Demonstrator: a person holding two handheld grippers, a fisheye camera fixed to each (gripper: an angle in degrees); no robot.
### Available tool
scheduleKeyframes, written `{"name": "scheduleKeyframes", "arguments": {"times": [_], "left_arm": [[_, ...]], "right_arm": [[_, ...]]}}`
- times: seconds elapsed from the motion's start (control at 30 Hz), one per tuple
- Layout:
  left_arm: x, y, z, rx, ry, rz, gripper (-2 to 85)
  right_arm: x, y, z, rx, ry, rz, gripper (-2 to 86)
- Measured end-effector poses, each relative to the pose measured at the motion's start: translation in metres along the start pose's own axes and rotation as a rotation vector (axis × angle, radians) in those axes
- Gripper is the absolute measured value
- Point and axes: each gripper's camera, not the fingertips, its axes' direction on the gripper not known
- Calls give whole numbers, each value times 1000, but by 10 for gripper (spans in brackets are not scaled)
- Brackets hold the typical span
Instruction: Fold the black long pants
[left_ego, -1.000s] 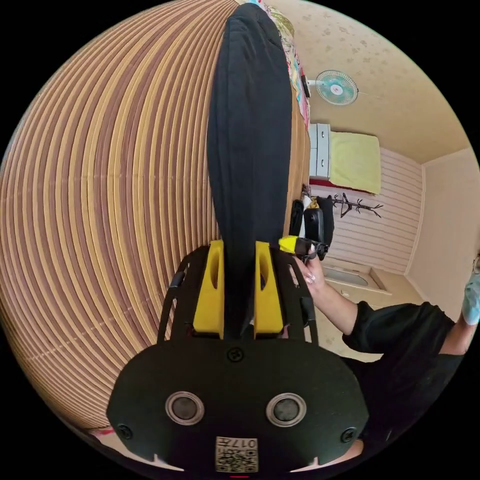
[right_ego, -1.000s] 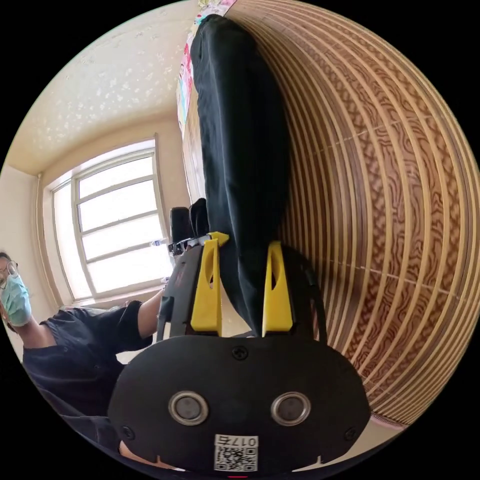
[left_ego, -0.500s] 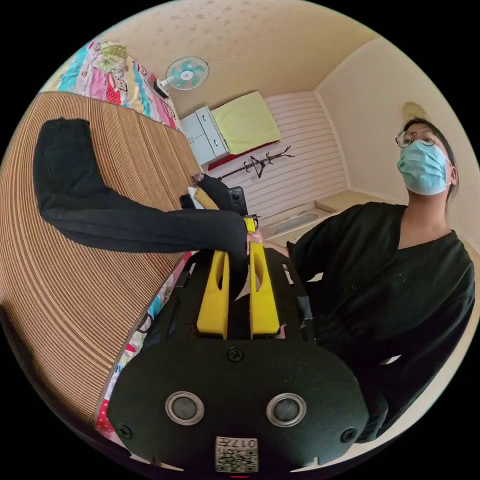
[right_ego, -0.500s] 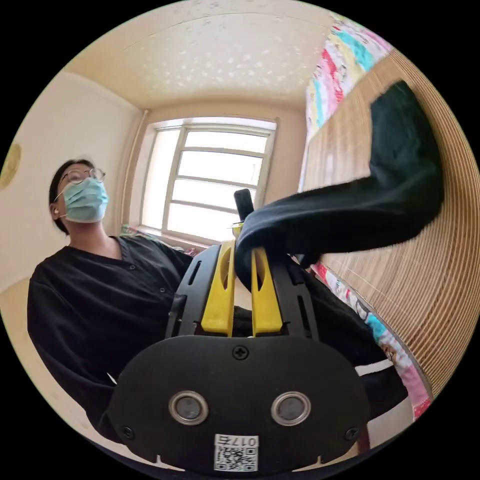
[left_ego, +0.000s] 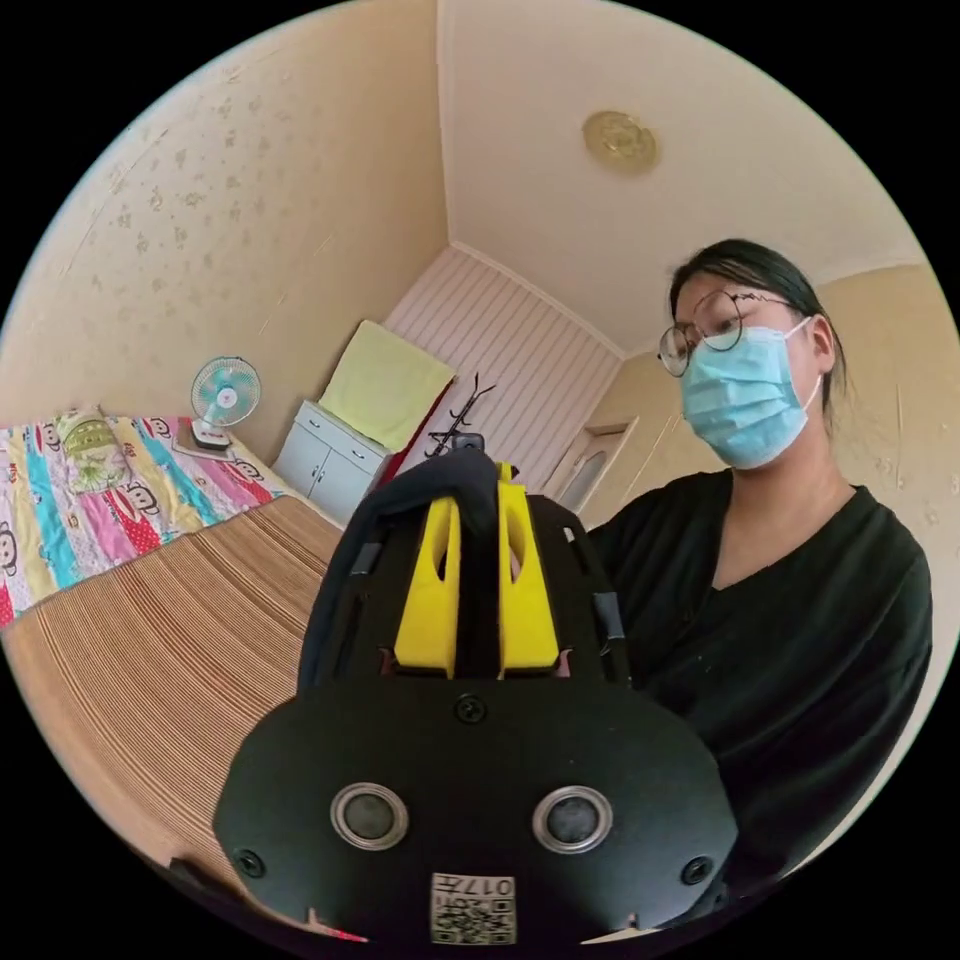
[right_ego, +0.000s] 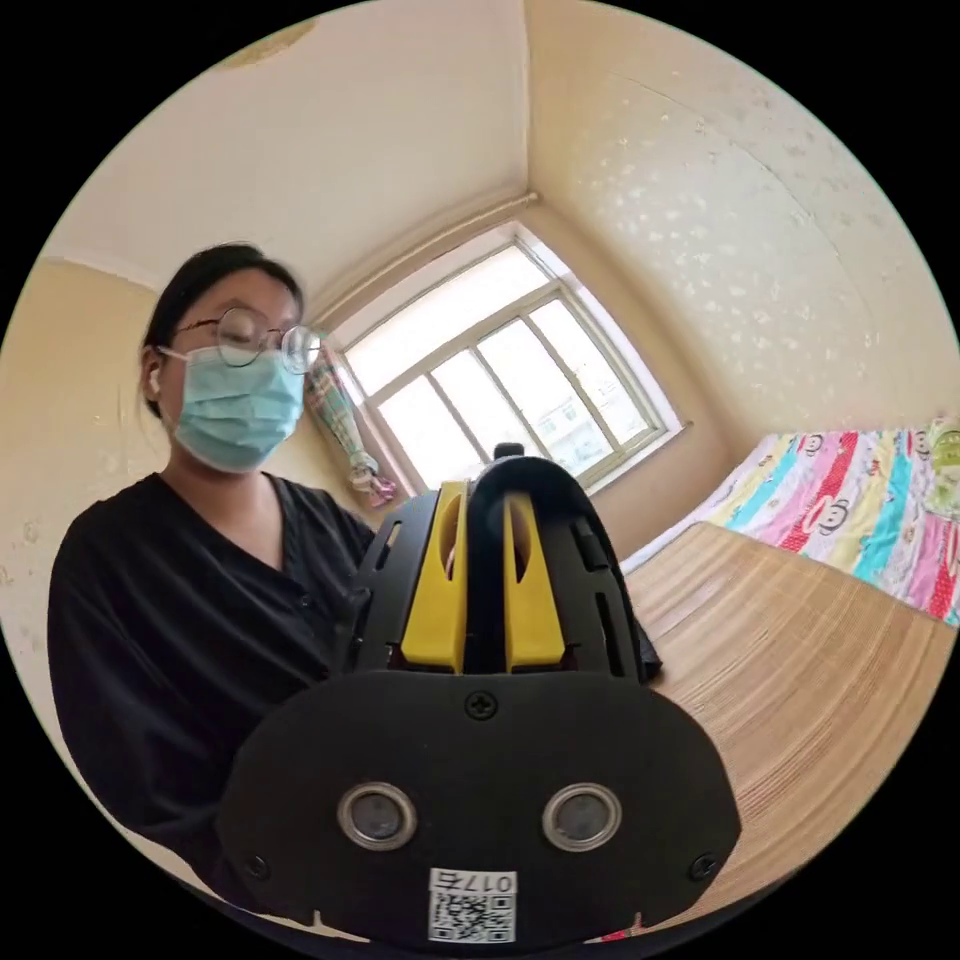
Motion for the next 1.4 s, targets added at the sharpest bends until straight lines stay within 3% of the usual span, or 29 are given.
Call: {"name": "scheduleKeyframes", "arguments": {"times": [0.07,0.2,0.37,0.57,0.7,0.77,0.83,0.93,1.0,1.2,1.4], "left_arm": [[-32,-7,15,-39,-114,-101,63],[-144,-2,54,-199,-286,-406,63],[-214,27,84,-343,-396,-496,64],[-222,149,121,-464,-388,-602,66],[-231,264,140,-587,-436,-898,90],[-239,303,140,-672,-490,-1040,113],[-245,325,123,-555,-415,-1165,126],[-253,309,84,-297,-362,-1190,125],[-263,286,65,-252,-417,-1143,137],[-344,218,41,-369,-518,-969,181],[-418,214,43,-510,-465,-1029,223]], "right_arm": [[49,-6,0,-31,162,125,25],[154,9,18,-115,302,410,15],[219,44,71,-306,525,547,18],[235,183,104,-386,480,733,39],[251,286,122,-496,442,1002,72],[262,340,132,-640,459,1187,97],[266,354,131,-647,432,1240,114],[276,339,118,-529,410,1242,129],[288,320,113,-476,433,1207,135],[355,269,124,-424,534,1119,176],[400,281,170,-482,532,1121,225]]}}
